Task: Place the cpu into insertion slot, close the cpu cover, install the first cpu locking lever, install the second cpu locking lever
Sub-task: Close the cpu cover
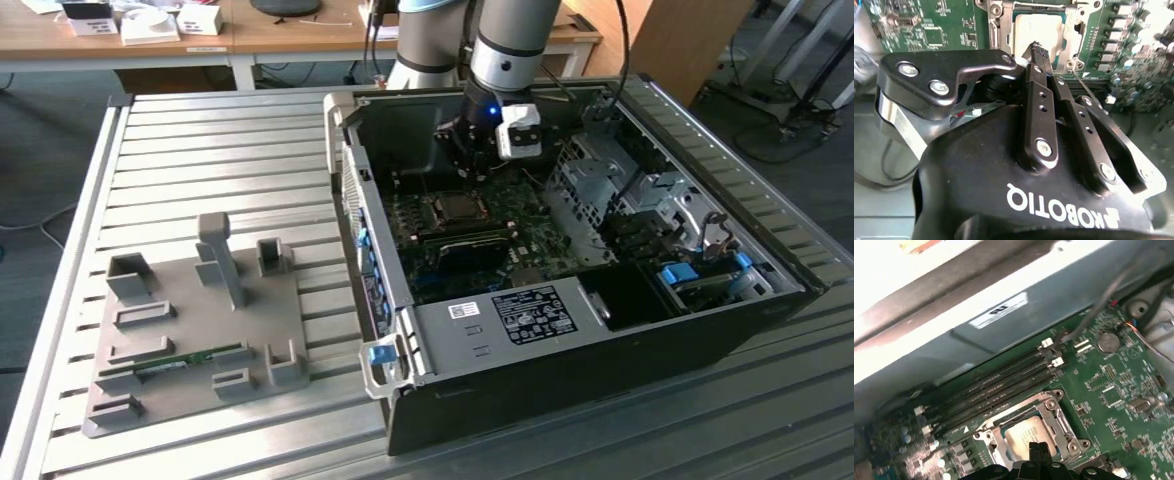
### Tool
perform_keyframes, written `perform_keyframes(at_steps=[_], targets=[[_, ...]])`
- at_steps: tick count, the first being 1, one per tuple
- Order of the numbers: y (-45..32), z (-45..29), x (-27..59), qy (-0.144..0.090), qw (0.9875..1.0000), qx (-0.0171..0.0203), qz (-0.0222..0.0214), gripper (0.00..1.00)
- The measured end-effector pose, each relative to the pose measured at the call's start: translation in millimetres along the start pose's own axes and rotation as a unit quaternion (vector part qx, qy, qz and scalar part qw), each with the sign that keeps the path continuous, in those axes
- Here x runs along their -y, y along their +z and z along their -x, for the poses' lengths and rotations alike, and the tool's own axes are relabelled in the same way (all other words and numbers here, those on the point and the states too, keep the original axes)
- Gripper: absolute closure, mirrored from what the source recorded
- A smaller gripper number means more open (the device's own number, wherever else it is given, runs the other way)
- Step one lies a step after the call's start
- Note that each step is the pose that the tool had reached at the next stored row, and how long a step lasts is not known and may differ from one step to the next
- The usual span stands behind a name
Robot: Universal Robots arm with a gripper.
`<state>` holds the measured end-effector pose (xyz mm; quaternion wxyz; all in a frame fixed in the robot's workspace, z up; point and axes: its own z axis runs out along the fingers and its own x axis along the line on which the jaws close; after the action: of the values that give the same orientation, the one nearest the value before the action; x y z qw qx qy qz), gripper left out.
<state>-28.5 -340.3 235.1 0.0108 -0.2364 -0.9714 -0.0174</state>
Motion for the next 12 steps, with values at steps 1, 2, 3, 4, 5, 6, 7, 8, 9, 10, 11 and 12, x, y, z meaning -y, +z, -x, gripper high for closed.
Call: perform_keyframes(at_steps=[1, 2, 3, 4, 5, 6, 7, 8, 9, 10, 11, 12], targets=[[0.0, 0.0, 0.0, -0.009, 1.0000, -0.0002, -0.0002, 0.89], [0.0, 0.0, 0.0, -0.018, 0.9998, -0.0005, -0.0005, 0.89], [0.1, 0.0, 0.0, -0.028, 0.9996, -0.0008, -0.0008, 0.89], [0.1, 0.0, 0.0, -0.037, 0.9993, -0.0011, -0.0011, 0.89], [0.1, 0.0, 0.0, -0.045, 0.9990, -0.0013, -0.0013, 0.89], [0.1, 0.0, 0.0, -0.055, 0.9985, -0.0016, -0.0016, 0.89], [0.2, 0.0, 0.0, -0.064, 0.9979, -0.0018, -0.0019, 0.89], [0.2, 0.0, 0.0, -0.073, 0.9973, -0.0021, -0.0021, 0.89], [0.2, 0.0, 0.0, -0.082, 0.9966, -0.0023, -0.0024, 0.89], [0.3, 0.0, 0.0, -0.091, 0.9959, -0.0026, -0.0026, 0.89], [0.3, 0.0, 0.0, -0.100, 0.9950, -0.0029, -0.0029, 0.89], [0.3, 0.0, 0.0, -0.109, 0.9940, -0.0031, -0.0032, 0.89]])
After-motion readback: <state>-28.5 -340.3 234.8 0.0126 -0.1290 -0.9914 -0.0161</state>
